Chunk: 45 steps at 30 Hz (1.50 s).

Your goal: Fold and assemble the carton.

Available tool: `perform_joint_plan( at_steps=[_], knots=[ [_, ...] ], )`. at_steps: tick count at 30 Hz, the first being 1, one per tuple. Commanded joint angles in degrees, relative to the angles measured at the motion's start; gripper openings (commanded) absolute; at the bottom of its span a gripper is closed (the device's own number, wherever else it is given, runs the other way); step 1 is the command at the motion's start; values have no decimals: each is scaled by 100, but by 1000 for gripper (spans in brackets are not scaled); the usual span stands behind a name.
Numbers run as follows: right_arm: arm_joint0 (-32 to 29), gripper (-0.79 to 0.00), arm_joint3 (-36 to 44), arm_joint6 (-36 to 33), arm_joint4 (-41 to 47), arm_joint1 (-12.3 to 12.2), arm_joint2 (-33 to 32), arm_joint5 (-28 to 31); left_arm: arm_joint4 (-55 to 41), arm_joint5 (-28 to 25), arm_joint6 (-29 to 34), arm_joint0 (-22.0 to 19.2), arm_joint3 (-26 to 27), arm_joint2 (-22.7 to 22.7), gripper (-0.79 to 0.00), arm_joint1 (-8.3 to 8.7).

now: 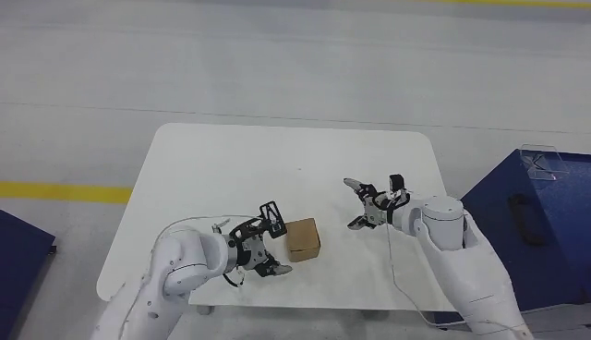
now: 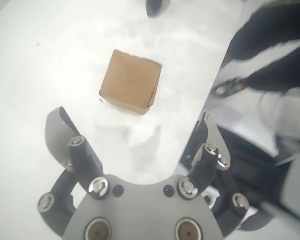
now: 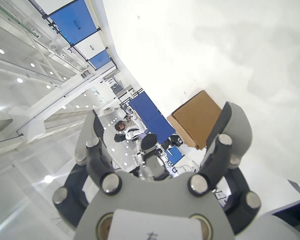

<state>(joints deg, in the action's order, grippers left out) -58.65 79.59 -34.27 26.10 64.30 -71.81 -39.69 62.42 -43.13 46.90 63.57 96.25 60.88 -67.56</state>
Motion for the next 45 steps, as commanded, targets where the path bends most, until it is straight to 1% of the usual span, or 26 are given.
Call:
perform_joint_plan(
  at_steps=[1,5,9,13,17,20,24,27,29,41,42,45],
  knots=[
    [158,0,-124,98,-42,56,251,124,375,-163,-472,-205,-484,-169,0,-36],
    [413,0,-379,23,-175,138,665,333,667,-182,-929,-612,-1182,-575,0,-138],
    [527,0,-542,-20,-192,201,918,476,620,-241,-1200,-955,-1741,-866,0,-236],
    [583,0,-667,-30,-112,255,1063,568,569,-236,-1411,-1177,-2065,-1091,0,-321],
    [612,0,-730,-273,1,279,1141,617,455,-174,-1614,-1322,-2324,-1210,0,-385],
    [646,0,-731,-345,-13,275,1136,613,460,-181,-1703,-1415,-2418,-1276,0,-414],
    [654,0,-661,-309,-54,279,1156,580,350,-76,-1792,-1424,-2506,-1323,0,-446],
    [676,0,-646,-274,-70,292,1199,536,247,-98,-1844,-1420,-2539,-1339,0,-457],
    [685,0,-649,-245,-50,307,1233,522,187,-157,-1884,-1423,-2553,-1328,0,-455],
    [718,0,-752,-205,20,365,1357,524,237,-69,-2053,-1312,-2540,-1314,0,-437],
    [721,0,-768,-205,34,367,1353,519,192,-91,-2090,-1293,-2532,-1302,-18,-434],
    [730,0,-805,-212,70,375,1352,512,169,-122,-2093,-1267,-2513,-1246,-31,-412]
  ],
)
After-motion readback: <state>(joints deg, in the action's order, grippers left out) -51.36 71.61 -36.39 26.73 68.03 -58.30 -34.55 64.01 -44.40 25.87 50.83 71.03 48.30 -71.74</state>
